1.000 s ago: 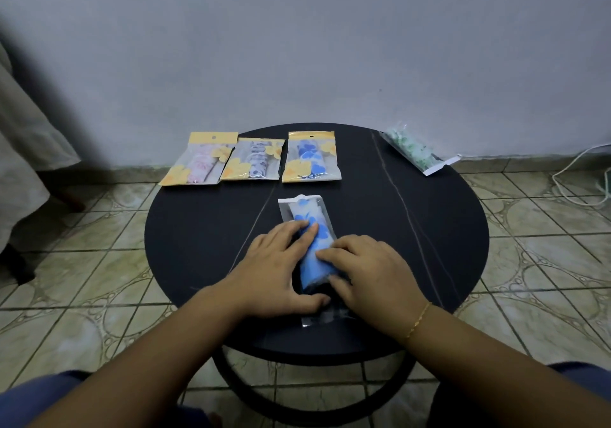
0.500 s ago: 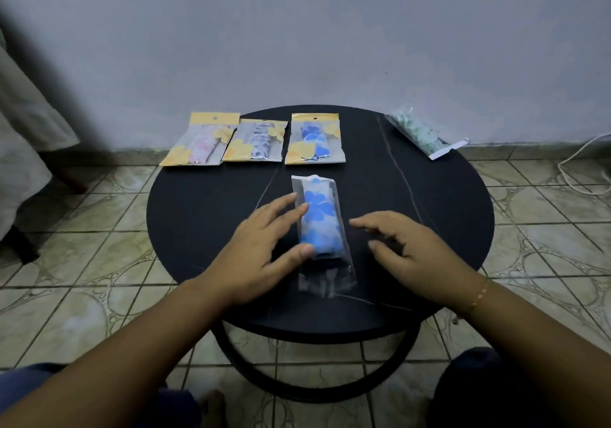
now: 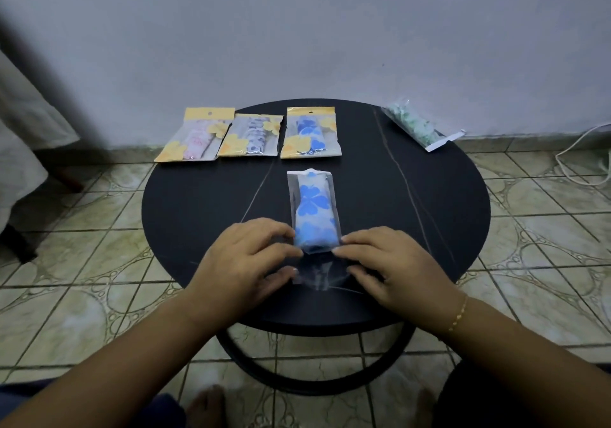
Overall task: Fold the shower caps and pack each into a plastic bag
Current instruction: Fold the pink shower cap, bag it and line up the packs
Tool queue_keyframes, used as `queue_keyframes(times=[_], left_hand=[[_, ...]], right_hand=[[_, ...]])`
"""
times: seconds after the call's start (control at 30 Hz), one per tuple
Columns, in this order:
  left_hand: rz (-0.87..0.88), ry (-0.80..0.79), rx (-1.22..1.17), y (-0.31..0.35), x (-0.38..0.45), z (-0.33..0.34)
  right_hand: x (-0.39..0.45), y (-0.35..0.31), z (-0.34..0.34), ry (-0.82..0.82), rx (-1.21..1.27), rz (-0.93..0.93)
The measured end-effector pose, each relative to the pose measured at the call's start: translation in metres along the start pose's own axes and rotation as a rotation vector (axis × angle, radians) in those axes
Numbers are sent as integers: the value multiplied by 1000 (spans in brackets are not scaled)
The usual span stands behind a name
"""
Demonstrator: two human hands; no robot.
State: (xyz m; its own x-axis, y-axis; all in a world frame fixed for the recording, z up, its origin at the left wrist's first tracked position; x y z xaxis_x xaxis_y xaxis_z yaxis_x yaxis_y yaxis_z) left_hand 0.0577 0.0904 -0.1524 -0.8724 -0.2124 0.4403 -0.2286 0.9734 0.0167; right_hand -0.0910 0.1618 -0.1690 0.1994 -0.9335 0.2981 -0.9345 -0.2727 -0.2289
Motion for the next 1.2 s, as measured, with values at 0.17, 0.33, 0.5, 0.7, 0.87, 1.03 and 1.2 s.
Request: queue_keyframes(times=[0.17, 0.33, 0.5, 0.7, 0.87, 1.03, 1.2], left_hand=[[68, -38, -30, 4, 1, 2], [47, -51, -89, -3, -4, 6], [-35, -62, -170, -10, -3, 8], [-14, -100, -194, -5, -1, 8], [90, -92, 12, 3, -1, 2], [112, -117, 48, 5, 1, 3], [88, -165, 14, -1, 1, 8]], right_hand=[[3, -15, -4, 74, -101, -153], [3, -11, -3, 84, -37, -141], [3, 2, 0, 73, 107, -6], [7, 2, 6, -20, 265, 11], [8, -2, 6, -24, 215, 0], [6, -11, 3, 26, 65, -35], [11, -17, 11, -74, 33, -77]])
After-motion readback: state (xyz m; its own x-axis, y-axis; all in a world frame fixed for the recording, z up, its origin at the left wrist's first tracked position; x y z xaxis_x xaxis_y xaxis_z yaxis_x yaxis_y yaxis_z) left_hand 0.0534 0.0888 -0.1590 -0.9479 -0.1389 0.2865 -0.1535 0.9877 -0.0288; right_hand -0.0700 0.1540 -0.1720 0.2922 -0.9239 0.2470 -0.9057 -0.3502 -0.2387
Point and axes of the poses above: each hand's wrist, its own x-axis towards the middle knuckle, its own z-axis out of the palm, y = z × x, the point moved 8 cm from there along x, towards the middle knuckle, and after that the axes turned 13 degrees about -y, right-handed, at the moved point
